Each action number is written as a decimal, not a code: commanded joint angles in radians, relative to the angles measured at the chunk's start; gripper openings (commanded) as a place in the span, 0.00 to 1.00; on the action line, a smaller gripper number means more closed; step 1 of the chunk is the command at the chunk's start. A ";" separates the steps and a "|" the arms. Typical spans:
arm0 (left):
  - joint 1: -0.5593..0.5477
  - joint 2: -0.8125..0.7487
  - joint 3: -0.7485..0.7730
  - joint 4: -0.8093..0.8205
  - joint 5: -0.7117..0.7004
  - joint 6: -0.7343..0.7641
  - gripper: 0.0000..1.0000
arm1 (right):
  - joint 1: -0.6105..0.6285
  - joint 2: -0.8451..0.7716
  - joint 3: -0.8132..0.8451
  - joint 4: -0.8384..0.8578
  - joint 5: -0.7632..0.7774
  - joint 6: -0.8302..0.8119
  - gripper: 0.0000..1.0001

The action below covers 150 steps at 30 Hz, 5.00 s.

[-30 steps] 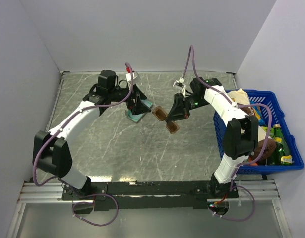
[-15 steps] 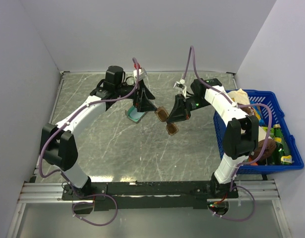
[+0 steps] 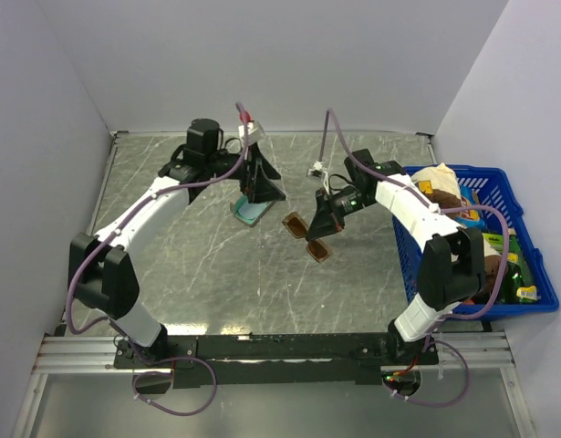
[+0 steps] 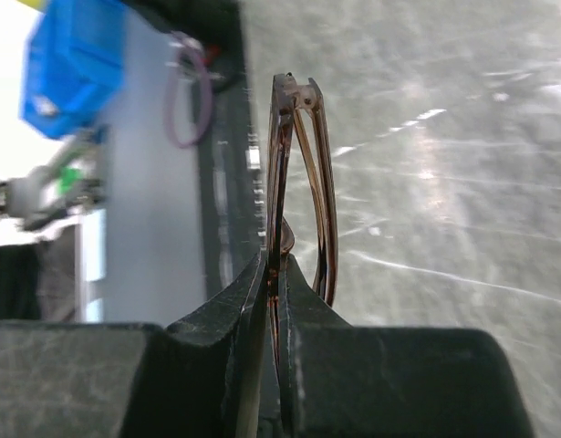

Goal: Organize the sunglasses
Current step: Place the sunglasses at the center of the board, then pick up the sunglasses from the center of the board.

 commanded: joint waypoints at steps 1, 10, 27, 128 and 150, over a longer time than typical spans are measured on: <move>0.041 -0.068 0.006 -0.007 0.039 0.016 0.97 | 0.034 -0.030 0.036 0.149 0.174 0.128 0.00; 0.095 -0.078 -0.007 -0.147 0.051 0.168 0.96 | 0.124 0.013 0.058 0.096 0.539 -0.008 0.00; 0.428 -0.221 -0.201 -0.535 0.211 0.556 0.97 | 0.405 0.371 0.198 -0.222 0.650 -0.398 0.03; 0.566 -0.514 -0.295 -0.514 -0.229 0.508 0.96 | 0.405 -0.025 -0.395 0.610 0.955 -0.346 0.26; 0.574 -0.746 -0.553 -0.526 -0.407 0.490 0.97 | 0.406 -0.066 -0.398 0.651 0.987 -0.312 0.13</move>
